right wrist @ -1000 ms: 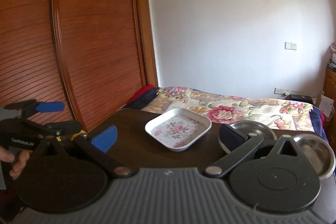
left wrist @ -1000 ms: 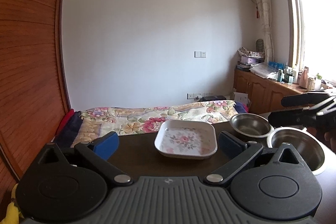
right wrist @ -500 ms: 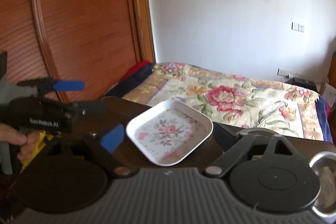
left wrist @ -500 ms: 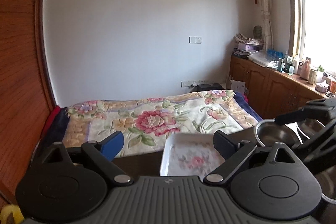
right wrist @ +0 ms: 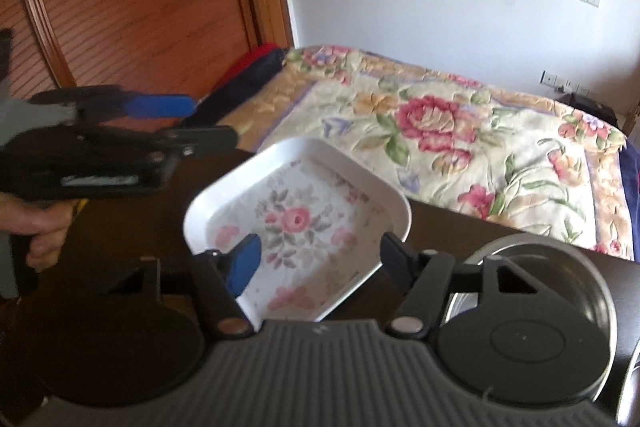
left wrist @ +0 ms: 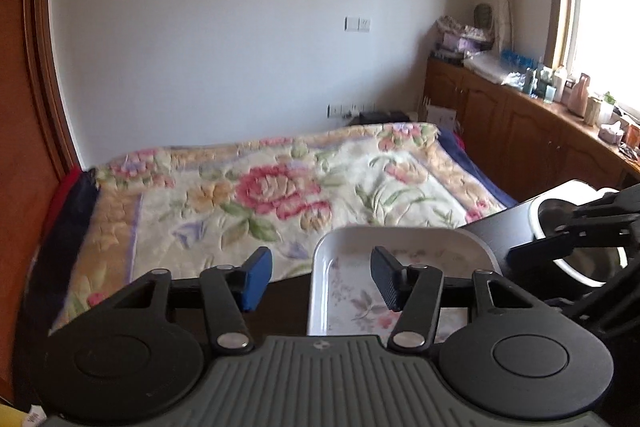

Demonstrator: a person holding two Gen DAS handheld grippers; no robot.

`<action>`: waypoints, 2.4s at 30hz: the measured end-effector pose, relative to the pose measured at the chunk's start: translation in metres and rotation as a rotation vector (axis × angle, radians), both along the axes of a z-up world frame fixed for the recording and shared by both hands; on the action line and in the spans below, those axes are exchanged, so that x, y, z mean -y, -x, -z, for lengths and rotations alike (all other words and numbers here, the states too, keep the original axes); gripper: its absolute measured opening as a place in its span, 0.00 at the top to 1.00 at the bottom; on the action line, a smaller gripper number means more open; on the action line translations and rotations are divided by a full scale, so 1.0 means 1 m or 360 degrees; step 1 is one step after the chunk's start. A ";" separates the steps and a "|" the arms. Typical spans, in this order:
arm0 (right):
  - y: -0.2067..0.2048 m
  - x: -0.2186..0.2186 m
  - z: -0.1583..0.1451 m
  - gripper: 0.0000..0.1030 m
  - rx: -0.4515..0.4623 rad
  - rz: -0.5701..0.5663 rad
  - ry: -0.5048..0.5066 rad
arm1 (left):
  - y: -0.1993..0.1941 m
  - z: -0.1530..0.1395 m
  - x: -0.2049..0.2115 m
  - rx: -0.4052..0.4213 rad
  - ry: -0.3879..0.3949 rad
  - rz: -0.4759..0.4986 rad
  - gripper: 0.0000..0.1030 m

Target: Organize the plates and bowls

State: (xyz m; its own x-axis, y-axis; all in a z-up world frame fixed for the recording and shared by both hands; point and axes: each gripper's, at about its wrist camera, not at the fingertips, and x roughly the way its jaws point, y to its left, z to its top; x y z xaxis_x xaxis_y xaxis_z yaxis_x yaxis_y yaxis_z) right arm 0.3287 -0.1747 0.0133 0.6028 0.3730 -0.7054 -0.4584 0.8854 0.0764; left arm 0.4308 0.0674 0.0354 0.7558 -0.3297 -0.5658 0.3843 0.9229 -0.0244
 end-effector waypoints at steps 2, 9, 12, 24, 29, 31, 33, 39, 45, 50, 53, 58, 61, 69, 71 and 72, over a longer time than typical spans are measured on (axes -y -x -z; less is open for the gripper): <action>0.000 -0.003 0.002 0.35 -0.0015 -0.0010 0.0035 | -0.006 0.007 0.000 -0.0029 -0.0005 -0.0009 0.20; -0.003 -0.007 0.004 0.35 -0.0047 -0.0033 0.0071 | -0.015 0.019 -0.002 -0.0090 -0.0013 -0.0002 0.24; -0.002 -0.007 0.006 0.35 -0.0060 -0.0033 0.0081 | -0.015 0.022 -0.001 -0.0110 -0.0009 0.0000 0.32; 0.002 -0.010 0.007 0.35 -0.0070 -0.0029 0.0134 | -0.011 0.032 -0.010 -0.0134 0.0003 -0.0044 0.37; -0.002 -0.007 0.011 0.35 -0.0084 -0.0021 0.0145 | -0.009 0.032 -0.015 -0.0135 0.0032 -0.0056 0.47; -0.004 -0.009 0.013 0.35 -0.0095 -0.0024 0.0159 | -0.007 0.031 -0.014 -0.0135 0.0041 -0.0054 0.50; -0.005 -0.010 0.013 0.40 -0.0098 -0.0031 0.0172 | -0.006 0.032 -0.014 -0.0140 0.0060 -0.0048 0.53; -0.014 -0.015 0.018 0.61 -0.0171 -0.0091 0.0233 | 0.000 0.034 -0.017 -0.0132 0.0077 -0.0066 0.54; -0.015 -0.016 0.017 0.77 -0.0166 -0.0110 0.0271 | 0.008 0.032 -0.025 -0.0156 0.0109 -0.0102 0.56; -0.009 -0.012 0.013 0.80 -0.0135 -0.0096 0.0213 | 0.023 0.023 -0.032 -0.0127 0.0136 -0.0136 0.56; -0.003 -0.012 0.008 0.81 -0.0109 -0.0093 0.0171 | 0.036 0.013 -0.032 -0.0102 0.0137 -0.0143 0.56; 0.014 -0.010 -0.003 0.83 -0.0067 -0.0094 0.0119 | 0.061 -0.006 -0.033 -0.0054 0.0129 -0.0156 0.56; 0.025 -0.007 -0.011 0.83 -0.0045 -0.0108 0.0079 | 0.077 -0.014 -0.033 -0.0035 0.0102 -0.0157 0.56; 0.063 0.003 -0.022 0.83 0.0000 -0.0151 0.0011 | 0.120 -0.030 -0.030 0.0009 0.0091 -0.0156 0.56; 0.069 0.006 -0.023 0.83 0.0002 -0.0155 0.0004 | 0.130 -0.031 -0.029 0.0015 0.0091 -0.0151 0.56; 0.072 0.008 -0.023 0.83 0.0004 -0.0157 0.0000 | 0.135 -0.031 -0.029 0.0019 0.0088 -0.0148 0.56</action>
State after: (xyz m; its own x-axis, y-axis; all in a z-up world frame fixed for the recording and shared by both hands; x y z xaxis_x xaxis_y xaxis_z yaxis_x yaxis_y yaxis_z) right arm 0.2570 -0.1826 0.0365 0.5649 0.4306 -0.7039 -0.5435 0.8360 0.0753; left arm 0.2954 0.0961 0.0666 0.7910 -0.2883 -0.5396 0.2978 0.9519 -0.0720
